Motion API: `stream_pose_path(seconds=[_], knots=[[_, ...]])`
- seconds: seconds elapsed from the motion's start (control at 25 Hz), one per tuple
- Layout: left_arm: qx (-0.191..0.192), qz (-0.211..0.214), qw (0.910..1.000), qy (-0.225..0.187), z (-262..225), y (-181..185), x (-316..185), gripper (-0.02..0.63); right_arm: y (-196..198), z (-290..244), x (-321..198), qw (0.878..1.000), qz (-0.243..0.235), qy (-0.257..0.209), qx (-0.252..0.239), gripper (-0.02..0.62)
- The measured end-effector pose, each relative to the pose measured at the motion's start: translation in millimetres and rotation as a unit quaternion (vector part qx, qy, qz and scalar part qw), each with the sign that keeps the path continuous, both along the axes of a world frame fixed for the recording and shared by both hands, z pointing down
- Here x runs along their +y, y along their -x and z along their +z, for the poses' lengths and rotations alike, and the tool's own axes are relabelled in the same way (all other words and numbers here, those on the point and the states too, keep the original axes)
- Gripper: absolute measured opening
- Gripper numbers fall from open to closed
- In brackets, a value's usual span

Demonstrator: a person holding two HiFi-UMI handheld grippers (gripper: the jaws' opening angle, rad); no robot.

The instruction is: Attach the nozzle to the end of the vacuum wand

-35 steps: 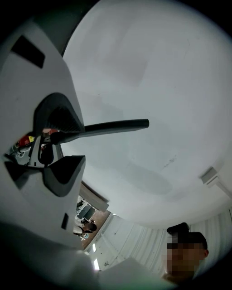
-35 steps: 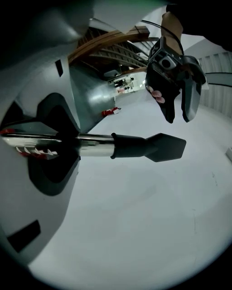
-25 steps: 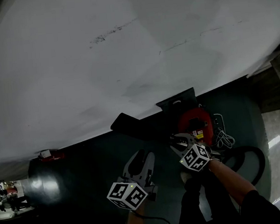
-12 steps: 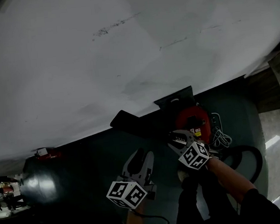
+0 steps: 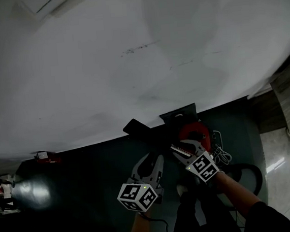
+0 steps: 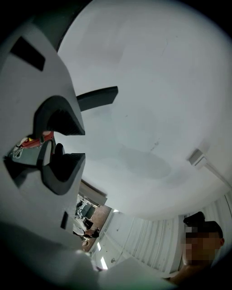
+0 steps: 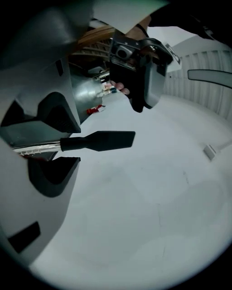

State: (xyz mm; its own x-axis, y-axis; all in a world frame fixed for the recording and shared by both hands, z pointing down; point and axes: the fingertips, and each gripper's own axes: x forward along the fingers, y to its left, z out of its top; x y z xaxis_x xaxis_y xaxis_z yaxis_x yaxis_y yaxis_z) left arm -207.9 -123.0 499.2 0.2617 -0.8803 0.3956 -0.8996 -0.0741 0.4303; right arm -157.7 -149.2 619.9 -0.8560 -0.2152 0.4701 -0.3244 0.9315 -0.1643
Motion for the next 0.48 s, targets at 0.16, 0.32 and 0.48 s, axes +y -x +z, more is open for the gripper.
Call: stream_pose_path(seconds=[0.16, 0.32, 0.48], knots=[[-0.012, -0.008, 0.9997, -0.019, -32.4, -6.2, 7.8, 0.115, -7.3, -54.8, 4.3, 0.999, 0.021, 0.026, -0.042, 0.170], [-0.023, -0.019, 0.9987, -0.042, -60.9, -10.0, 16.8, 0.099, -12.0, -102.8, 13.5, 0.996, 0.031, 0.031, -0.077, 0.123], [-0.031, -0.035, 0.9968, -0.065, -90.2, -14.5, 27.9, 0.073, -20.7, -146.2, 25.6, 0.992, 0.039, 0.031, -0.112, 0.052]])
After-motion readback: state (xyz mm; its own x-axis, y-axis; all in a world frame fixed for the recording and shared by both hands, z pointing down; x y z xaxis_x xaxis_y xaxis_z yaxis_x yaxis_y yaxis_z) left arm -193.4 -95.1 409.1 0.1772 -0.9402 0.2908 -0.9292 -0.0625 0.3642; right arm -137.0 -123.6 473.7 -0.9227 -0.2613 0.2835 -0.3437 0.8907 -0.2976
